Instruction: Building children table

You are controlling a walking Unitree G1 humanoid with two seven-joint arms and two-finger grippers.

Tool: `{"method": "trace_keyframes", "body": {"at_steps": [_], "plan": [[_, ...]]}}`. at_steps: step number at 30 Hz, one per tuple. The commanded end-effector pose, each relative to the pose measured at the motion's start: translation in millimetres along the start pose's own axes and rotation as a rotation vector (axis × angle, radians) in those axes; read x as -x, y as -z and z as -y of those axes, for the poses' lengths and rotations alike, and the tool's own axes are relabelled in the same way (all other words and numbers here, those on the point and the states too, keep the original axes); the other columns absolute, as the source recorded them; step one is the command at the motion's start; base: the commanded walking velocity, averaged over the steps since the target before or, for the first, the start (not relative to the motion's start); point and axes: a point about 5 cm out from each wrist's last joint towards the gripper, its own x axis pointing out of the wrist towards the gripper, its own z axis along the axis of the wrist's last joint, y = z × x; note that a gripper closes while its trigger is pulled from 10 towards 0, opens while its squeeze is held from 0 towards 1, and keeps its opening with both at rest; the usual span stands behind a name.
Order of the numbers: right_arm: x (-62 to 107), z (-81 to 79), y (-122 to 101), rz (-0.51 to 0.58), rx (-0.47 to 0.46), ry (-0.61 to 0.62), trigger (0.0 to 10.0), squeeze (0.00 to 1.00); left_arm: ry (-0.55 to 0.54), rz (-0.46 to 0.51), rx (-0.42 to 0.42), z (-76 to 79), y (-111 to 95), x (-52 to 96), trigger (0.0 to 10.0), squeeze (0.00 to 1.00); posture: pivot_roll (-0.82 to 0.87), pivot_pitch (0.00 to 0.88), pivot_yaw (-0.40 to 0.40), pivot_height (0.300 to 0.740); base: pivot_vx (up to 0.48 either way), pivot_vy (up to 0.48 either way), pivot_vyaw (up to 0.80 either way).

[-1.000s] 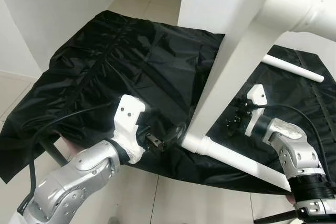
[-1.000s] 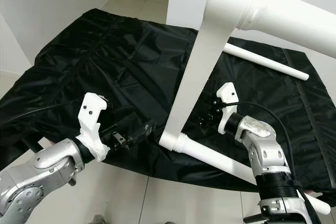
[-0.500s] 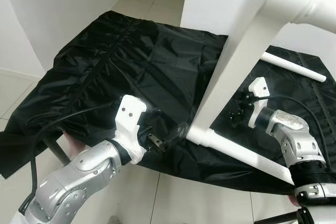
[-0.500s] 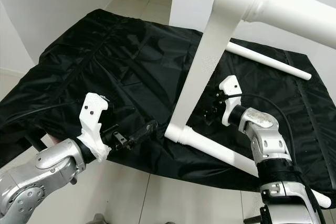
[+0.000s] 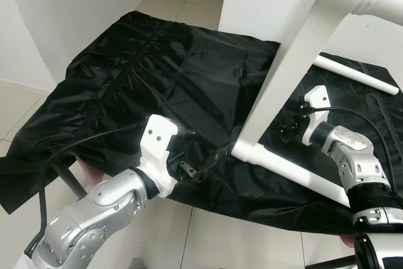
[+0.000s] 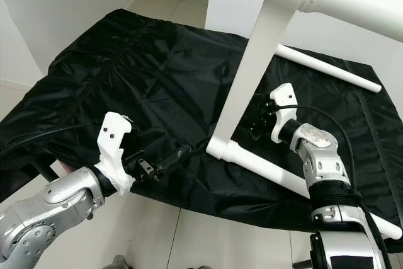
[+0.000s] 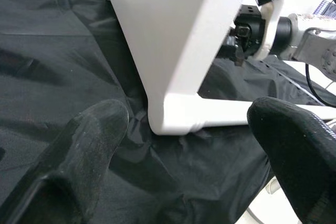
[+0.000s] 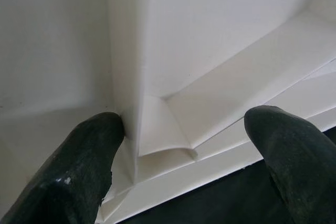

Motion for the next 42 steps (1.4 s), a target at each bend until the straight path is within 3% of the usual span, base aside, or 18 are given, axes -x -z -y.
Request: {"method": "trace_keyframes", "body": {"at_steps": [1,9,12,22,23,25,26,30,34,35,42], "plan": [[7.9,18.7,-13,0.039,0.044,0.098,10.0,0.00,0.141,0.006,-0.003,9.6,-1,0.2,10.0,0.00,0.05,0.074,-0.089,0.740,0.000,0.000,0.00],[7.3,21.0,-13,0.052,0.057,0.136,10.0,0.00,0.126,0.013,-0.004,7.6,-2,0.1,10.0,0.00,0.04,0.075,-0.087,0.740,0.000,0.000,0.00],[6.2,4.2,-14,0.100,0.018,0.041,10.0,0.00,0.091,0.013,-0.001,4.6,-4,-1.7,10.0,0.00,0.05,0.084,-0.089,0.740,0.000,0.000,0.00],[16.4,-16.1,-13,0.184,-0.030,0.087,10.0,0.00,0.075,0.006,-0.040,-0.6,-2,-3.5,10.0,0.00,0.05,0.092,-0.088,0.740,0.000,0.000,0.00],[22.7,-20.1,-11,0.191,-0.039,0.106,10.0,0.00,0.095,0.019,-0.040,-1.8,-4,-4.5,10.0,0.85,0.04,0.090,-0.084,0.740,0.000,0.000,0.00],[22.7,-20.1,-11,0.191,-0.039,0.106,10.0,0.00,0.095,0.019,-0.040,-1.8,-4,-4.5,10.0,0.85,0.04,0.090,-0.084,0.740,0.000,0.000,0.00],[26.9,-21.5,-10,0.196,-0.045,0.123,10.0,0.00,0.108,0.028,-0.030,-3.4,-5,-5.5,10.0,1.00,0.04,0.088,-0.079,0.740,0.000,0.000,0.00],[39.3,-24.0,-7,0.201,-0.070,0.165,10.0,0.00,0.130,0.042,-0.032,-6.7,-8,-7.3,10.0,1.00,0.03,0.084,-0.073,0.740,0.000,0.000,0.00],[61.2,-29.9,-3,0.200,-0.103,0.225,10.0,0.00,0.130,0.021,-0.085,-10.2,-11,-13.5,10.0,1.00,0.00,0.082,-0.057,0.740,0.000,0.000,0.00],[68.7,-33.1,-3,0.205,-0.122,0.249,10.0,0.00,0.133,0.015,-0.093,-9.8,-11,-16.4,10.0,0.00,-0.01,0.085,-0.053,0.740,0.000,0.000,0.00],[84.3,-38.7,-2,0.217,-0.158,0.326,10.0,0.00,0.156,0.021,-0.103,-6.0,-15,-24.6,10.0,0.00,-0.03,0.088,-0.046,0.740,0.000,0.000,0.00]]}}
